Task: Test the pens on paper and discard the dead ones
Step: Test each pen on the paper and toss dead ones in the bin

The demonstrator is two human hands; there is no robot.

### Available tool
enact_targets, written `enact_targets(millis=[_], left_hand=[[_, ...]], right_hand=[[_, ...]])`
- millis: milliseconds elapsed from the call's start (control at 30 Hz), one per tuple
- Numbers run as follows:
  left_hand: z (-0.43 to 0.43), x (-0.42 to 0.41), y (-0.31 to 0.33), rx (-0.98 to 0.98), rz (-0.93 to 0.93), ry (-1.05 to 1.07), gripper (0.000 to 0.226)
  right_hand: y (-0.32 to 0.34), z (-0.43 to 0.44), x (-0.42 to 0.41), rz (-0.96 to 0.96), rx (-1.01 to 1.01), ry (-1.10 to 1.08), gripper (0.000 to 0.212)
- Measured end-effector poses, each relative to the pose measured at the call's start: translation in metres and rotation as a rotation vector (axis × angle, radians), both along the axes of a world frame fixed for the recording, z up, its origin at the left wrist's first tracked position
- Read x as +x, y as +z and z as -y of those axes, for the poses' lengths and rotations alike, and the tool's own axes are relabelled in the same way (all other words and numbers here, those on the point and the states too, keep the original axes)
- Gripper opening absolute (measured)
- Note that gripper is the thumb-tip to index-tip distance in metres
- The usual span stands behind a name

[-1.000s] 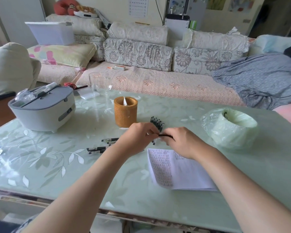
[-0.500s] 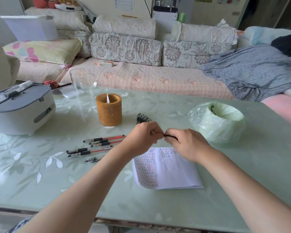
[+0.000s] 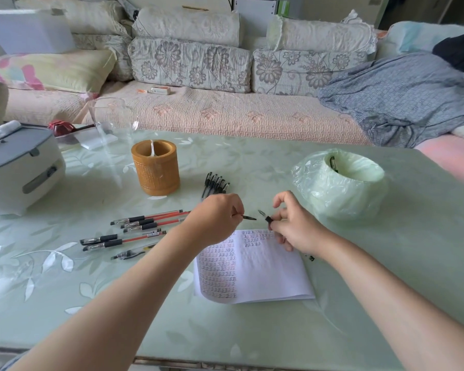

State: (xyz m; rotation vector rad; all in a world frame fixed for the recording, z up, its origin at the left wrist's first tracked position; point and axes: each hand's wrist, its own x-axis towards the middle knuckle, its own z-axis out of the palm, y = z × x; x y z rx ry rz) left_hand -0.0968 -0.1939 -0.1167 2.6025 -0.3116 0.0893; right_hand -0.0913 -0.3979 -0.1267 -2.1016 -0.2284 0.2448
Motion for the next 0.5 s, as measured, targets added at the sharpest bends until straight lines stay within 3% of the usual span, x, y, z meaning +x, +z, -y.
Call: enact_targets(millis=[200, 300, 500], left_hand=[[0.004, 0.0, -0.007, 0.17, -0.107, -0.072, 0.029], [0.005, 0.001, -0.01, 0.199, -0.11, -0.092, 0.029], [0.013, 0.006, -0.016, 0.134, -0.077, -0.09, 0.02]], right_hand=[[-0.008, 0.007, 0.001, -0.149, 0.364, 0.017, 0.042], [-0.013, 0.012, 0.002, -0.166, 0.421, 0.028, 0.055], [-0.023, 0.01, -0.001, -0.212, 0.568, -0.01, 0.019]])
